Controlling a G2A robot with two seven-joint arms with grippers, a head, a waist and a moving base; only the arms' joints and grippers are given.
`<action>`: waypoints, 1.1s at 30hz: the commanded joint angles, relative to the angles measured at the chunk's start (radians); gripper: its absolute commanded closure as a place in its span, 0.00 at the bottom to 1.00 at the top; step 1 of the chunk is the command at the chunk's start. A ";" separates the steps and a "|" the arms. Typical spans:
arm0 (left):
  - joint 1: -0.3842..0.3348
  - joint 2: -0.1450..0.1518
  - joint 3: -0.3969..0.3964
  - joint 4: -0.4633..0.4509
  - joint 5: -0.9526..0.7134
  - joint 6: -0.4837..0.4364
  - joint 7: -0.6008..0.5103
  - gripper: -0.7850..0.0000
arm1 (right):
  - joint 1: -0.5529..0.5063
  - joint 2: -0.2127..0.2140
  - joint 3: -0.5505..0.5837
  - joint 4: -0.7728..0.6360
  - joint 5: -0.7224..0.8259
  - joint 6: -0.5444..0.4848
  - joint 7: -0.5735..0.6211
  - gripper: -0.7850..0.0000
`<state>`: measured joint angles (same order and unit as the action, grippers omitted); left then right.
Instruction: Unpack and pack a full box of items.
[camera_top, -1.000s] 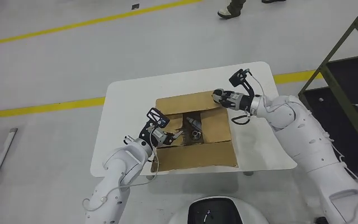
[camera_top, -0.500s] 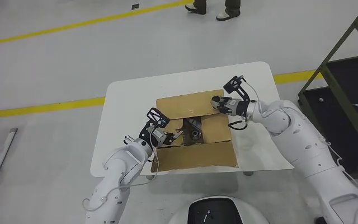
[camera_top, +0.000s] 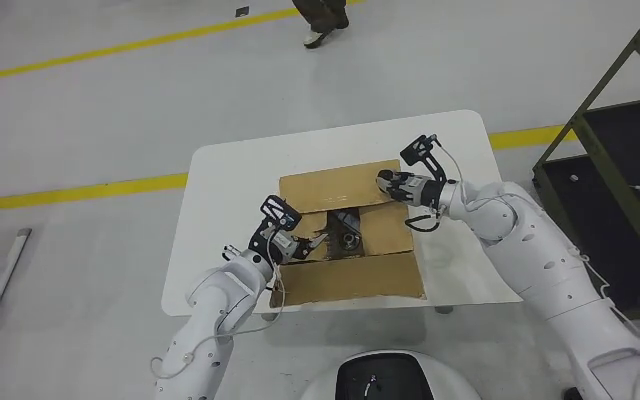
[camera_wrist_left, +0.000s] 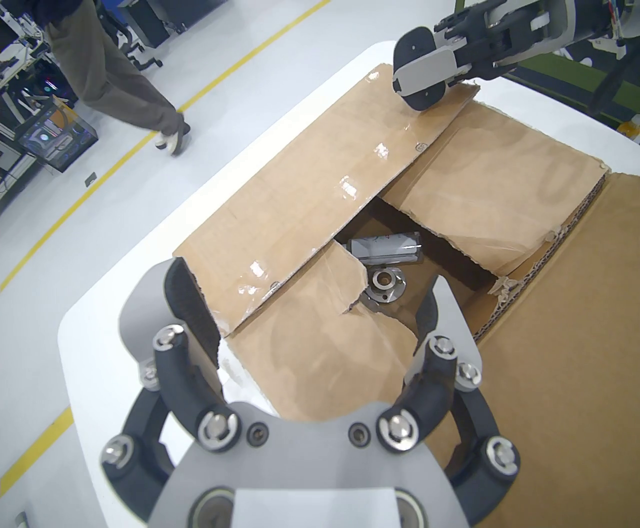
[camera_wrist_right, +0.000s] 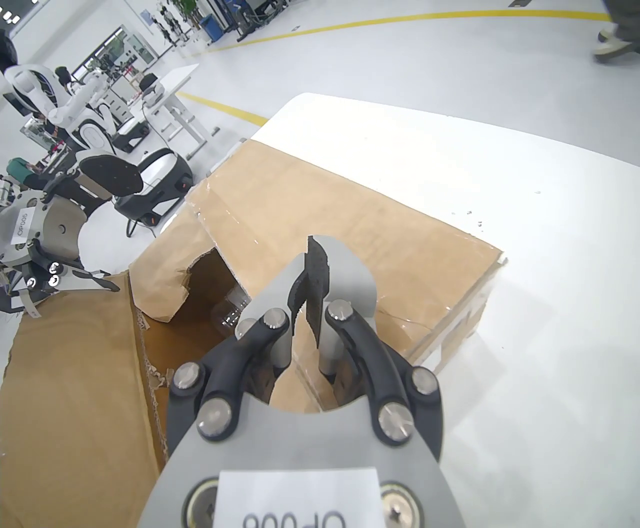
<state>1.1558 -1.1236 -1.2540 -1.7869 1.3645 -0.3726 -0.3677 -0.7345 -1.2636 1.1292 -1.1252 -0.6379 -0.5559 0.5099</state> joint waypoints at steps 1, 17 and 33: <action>0.075 0.040 -0.395 -0.277 -0.153 -0.177 -0.154 0.00 | 0.000 0.000 -0.001 0.001 0.002 0.002 -0.004 1.00; 0.250 0.081 -0.847 -0.363 -0.369 -0.394 -0.341 0.00 | -0.041 0.011 0.051 -0.062 0.146 0.000 0.003 1.00; 0.250 0.081 -0.847 -0.363 -0.369 -0.394 -0.341 0.00 | -0.079 0.013 0.061 -0.103 0.168 -0.009 -0.031 1.00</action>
<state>1.4060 -1.0425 -2.1013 -2.1503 0.9960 -0.7662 -0.7086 -0.8138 -1.2501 1.1906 -1.2281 -0.4702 -0.5650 0.4794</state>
